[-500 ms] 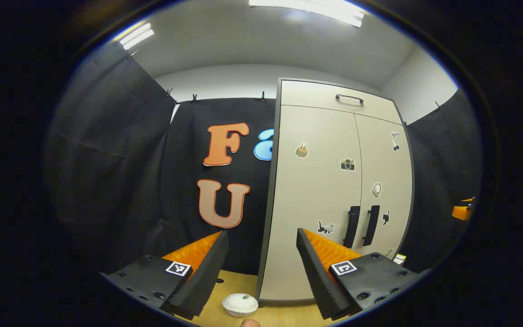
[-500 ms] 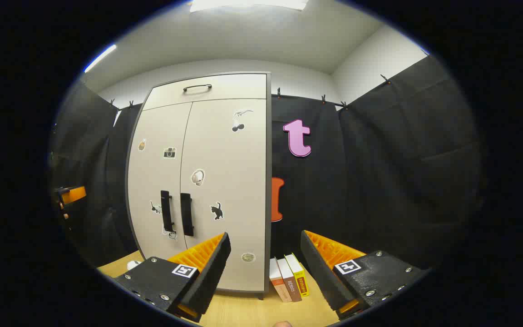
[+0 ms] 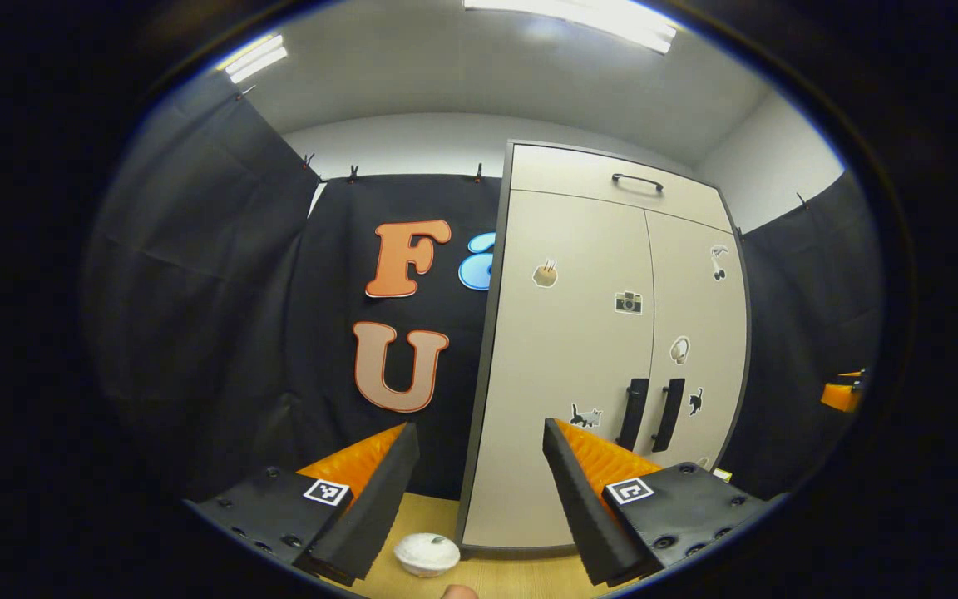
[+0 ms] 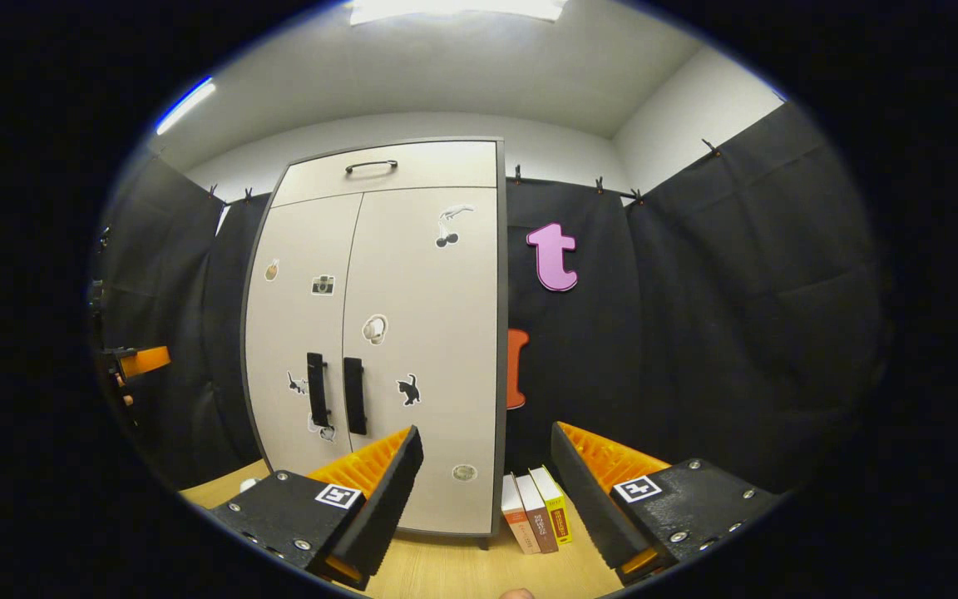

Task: Open the right door of the double-door shoe cabinet with the right hand, and open the left door with the left hand.

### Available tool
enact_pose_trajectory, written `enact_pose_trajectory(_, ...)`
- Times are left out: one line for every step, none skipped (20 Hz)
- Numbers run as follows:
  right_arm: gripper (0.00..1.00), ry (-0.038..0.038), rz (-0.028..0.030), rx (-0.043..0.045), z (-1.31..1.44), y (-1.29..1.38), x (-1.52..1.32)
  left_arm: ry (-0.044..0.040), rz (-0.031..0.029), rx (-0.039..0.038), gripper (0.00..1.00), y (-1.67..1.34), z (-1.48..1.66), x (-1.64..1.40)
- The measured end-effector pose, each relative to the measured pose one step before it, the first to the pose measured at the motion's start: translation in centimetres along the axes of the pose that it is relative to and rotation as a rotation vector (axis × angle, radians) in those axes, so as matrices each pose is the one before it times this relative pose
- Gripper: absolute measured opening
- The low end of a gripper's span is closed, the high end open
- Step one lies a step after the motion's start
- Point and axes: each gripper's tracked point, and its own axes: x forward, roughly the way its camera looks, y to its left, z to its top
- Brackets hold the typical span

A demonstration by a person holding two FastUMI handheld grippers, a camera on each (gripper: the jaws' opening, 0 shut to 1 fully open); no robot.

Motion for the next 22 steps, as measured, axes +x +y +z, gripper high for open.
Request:
enact_pose_trajectory(0.94,-0.00143,-0.00269,-0.00464,0.068,-0.199,-0.108,0.00288,-0.00265,0.00071,0.96,-0.069,-0.053,0.014)
enact_pose_trajectory(0.95,0.00053,-0.00137,-0.00252,0.008,-0.104,-0.114,-0.00015,-0.00043,0.00302,0.96,-0.020,0.038,0.053)
enact_pose_trajectory(0.95,0.00213,0.00193,0.00001,-0.012,-0.008,-0.123,-0.00189,-0.00076,-0.00028,0.96,0.040,0.190,-0.057)
enact_pose_trajectory(0.95,0.00365,0.00389,0.00294,-0.155,0.115,-0.007,-0.00276,-0.00535,-0.00296,0.96,-0.103,0.174,-0.127)
enact_pose_trajectory(0.95,-0.00004,0.00233,0.00456,0.077,0.029,-0.043,-0.00311,-0.00358,-0.00375,0.95,-0.106,-0.018,-0.018)
enact_pose_trajectory(0.94,0.00019,0.00039,0.00234,0.058,0.030,0.033,-0.00111,-0.00351,-0.00062,0.95,-0.051,0.060,-0.033)
enact_pose_trajectory(0.94,-0.00055,0.00184,-0.00041,0.048,0.106,0.007,-0.00025,-0.00218,-0.00037,0.95,-0.073,-0.031,0.027)
enact_pose_trajectory(0.94,0.00012,0.00173,-0.00355,0.009,0.120,-0.020,0.00021,0.00015,0.00101,0.95,0.098,0.061,-0.078)
enact_pose_trajectory(0.94,0.00046,0.00129,-0.00369,-0.066,0.020,-0.058,0.00151,0.00226,0.00404,0.96,0.098,0.013,-0.021)
enact_pose_trajectory(0.94,-0.00061,-0.00103,-0.00153,-0.055,0.026,0.040,0.00236,0.00304,0.00393,0.96,0.049,-0.178,0.035)
enact_pose_trajectory(0.94,-0.00067,-0.00083,0.00116,0.101,-0.042,-0.137,0.00078,0.00072,0.00211,0.96,0.093,-0.055,0.071)
enact_pose_trajectory(0.94,-0.00094,0.00224,0.00403,0.014,0.064,-0.022,-0.00006,0.00207,0.00050,0.96,0.093,0.062,-0.002)
enact_pose_trajectory(0.94,0.00010,0.00246,0.00499,0.033,0.107,0.078,0.00055,0.00449,0.00125,0.96,0.088,-0.093,-0.030)
enact_pose_trajectory(0.94,-0.00010,0.00132,0.00497,-0.146,0.044,-0.003,0.00195,0.00120,0.00183,0.96,0.085,-0.086,0.008)
enact_pose_trajectory(0.94,-0.00204,0.00047,0.00398,-0.007,-0.026,0.083,0.00238,-0.00124,0.00181,0.96,0.012,-0.107,0.024)
enact_pose_trajectory(0.94,-0.00018,0.00032,0.00342,-0.169,0.067,0.025,0.00450,0.00069,0.00203,0.96,0.019,-0.180,0.016)
enact_pose_trajectory(0.94,0.00199,0.00110,0.00512,-0.172,0.021,0.303,0.00403,0.00117,0.00140,0.96,0.064,-0.163,0.029)
enact_pose_trajectory(0.94,0.00122,0.00208,0.00648,-0.180,0.154,0.143,0.00460,0.00040,0.00110,0.96,-0.048,-0.312,0.109)
enact_pose_trajectory(0.94,0.00285,0.00442,0.00446,-0.183,0.273,0.163,0.00749,-0.00042,0.00222,0.96,-0.035,-0.299,0.039)
enact_pose_trajectory(0.94,0.00224,0.00327,0.00344,-0.214,0.288,0.204,0.00797,-0.00143,0.00425,0.96,-0.037,-0.261,0.016)
enact_pose_trajectory(0.94,0.00342,0.00397,0.00105,-0.124,0.286,0.122,0.00714,0.00138,0.00581,0.96,0.070,-0.208,-0.003)
enact_pose_trajectory(0.94,0.00615,0.00569,0.00115,-0.402,0.414,0.097,0.00126,0.00261,0.00730,0.96,0.081,-0.119,-0.046)
